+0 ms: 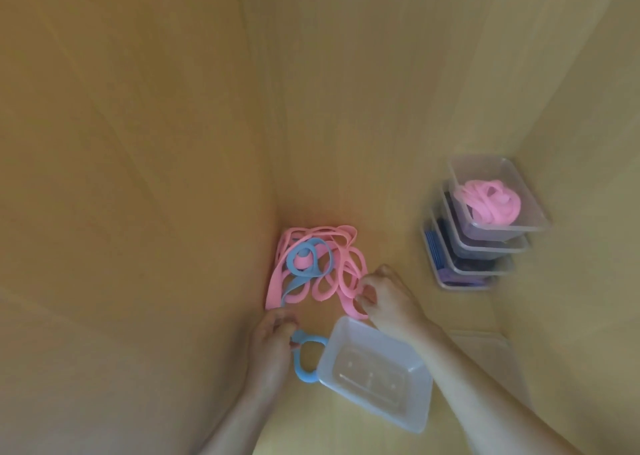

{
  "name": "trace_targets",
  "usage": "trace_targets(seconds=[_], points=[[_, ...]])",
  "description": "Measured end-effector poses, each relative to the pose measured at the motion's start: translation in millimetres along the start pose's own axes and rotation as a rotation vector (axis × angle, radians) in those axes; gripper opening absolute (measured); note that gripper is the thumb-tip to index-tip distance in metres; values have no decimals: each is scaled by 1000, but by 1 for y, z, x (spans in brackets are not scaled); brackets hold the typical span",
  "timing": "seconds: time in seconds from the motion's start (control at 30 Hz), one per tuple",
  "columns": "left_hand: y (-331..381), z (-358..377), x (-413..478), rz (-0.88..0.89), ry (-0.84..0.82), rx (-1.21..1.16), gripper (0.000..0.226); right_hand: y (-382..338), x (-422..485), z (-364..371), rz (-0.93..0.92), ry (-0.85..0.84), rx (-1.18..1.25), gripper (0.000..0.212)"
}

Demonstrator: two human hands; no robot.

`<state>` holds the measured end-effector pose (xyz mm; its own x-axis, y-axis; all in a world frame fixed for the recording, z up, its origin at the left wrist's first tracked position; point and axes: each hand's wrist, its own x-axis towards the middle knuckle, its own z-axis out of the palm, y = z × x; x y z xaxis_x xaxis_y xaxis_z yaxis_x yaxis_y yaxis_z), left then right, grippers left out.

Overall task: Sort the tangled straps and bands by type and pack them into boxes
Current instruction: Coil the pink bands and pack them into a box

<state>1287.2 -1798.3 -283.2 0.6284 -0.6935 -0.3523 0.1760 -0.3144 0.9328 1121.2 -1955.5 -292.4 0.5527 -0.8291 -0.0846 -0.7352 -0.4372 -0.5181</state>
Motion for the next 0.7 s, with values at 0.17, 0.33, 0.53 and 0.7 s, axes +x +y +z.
trace_targets(seconds=[0.17, 0.33, 0.53, 0.7], points=[[-8, -4, -1, -17, 14, 34, 23, -6, 27, 29, 104, -86, -1, 29], [-8, 4, 7, -15, -4, 107, 24, -5, 32, 27, 142, 13, 150, 10], [-5, 36, 32, 108, -69, 241, 26, 9, 21, -20, 192, 255, 480, 23], [-15, 48, 58, 290, -259, 564, 43, 7, 2, -49, 168, 208, 724, 17]])
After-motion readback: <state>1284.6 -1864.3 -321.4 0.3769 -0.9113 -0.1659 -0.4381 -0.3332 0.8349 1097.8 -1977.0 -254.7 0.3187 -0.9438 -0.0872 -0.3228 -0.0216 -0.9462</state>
